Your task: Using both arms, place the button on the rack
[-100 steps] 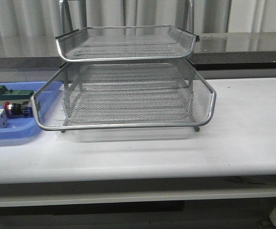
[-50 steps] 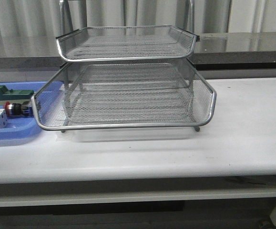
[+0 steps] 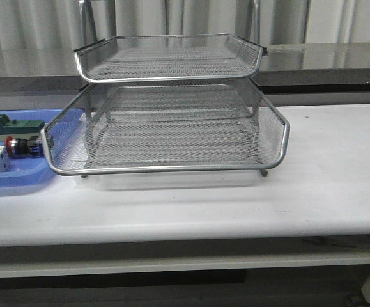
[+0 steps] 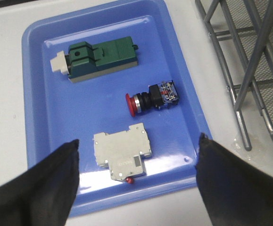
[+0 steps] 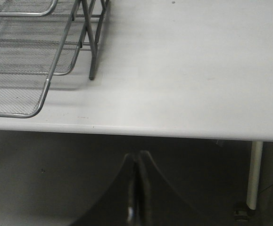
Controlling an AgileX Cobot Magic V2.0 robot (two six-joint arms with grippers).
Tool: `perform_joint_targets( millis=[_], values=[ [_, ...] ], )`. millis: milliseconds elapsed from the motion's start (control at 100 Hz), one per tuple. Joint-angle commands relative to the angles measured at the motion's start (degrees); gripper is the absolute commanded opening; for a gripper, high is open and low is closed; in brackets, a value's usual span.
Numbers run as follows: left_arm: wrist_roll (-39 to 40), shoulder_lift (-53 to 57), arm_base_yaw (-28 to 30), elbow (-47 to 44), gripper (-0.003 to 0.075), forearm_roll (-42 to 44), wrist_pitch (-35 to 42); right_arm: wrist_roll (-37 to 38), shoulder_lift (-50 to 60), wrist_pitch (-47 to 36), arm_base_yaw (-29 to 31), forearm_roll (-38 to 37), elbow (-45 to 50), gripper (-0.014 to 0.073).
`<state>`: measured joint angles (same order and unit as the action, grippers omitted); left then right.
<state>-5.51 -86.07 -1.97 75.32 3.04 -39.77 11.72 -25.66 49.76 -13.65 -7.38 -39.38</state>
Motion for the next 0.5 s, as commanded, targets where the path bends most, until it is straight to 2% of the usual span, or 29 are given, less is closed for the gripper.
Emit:
perform_joint_targets(
  millis=[0, 130, 300, 490],
  values=[
    [-4.82, 1.67, 0.18, 1.94, 0.0494, 0.05, 5.58, 0.0, -0.28, -4.07, -0.08, -1.17, -1.25, -0.0069],
    [-13.18, 0.15, 0.18, 3.1, 0.05, 0.05, 6.81, 0.0, -0.28, -4.07, -0.08, -1.17, -1.25, -0.0069],
    [-20.89, -4.5, 0.18, 6.69, 0.0507, -0.57, 4.35, 0.0, -0.28, -4.07, -0.08, -1.17, -1.25, -0.0069],
    [-25.35, -11.0, 0.18, 12.44, 0.0507, -0.73, 0.38, 0.0, -0.28, -4.07, -0.08, -1.17, -1.25, -0.0069]
  ],
)
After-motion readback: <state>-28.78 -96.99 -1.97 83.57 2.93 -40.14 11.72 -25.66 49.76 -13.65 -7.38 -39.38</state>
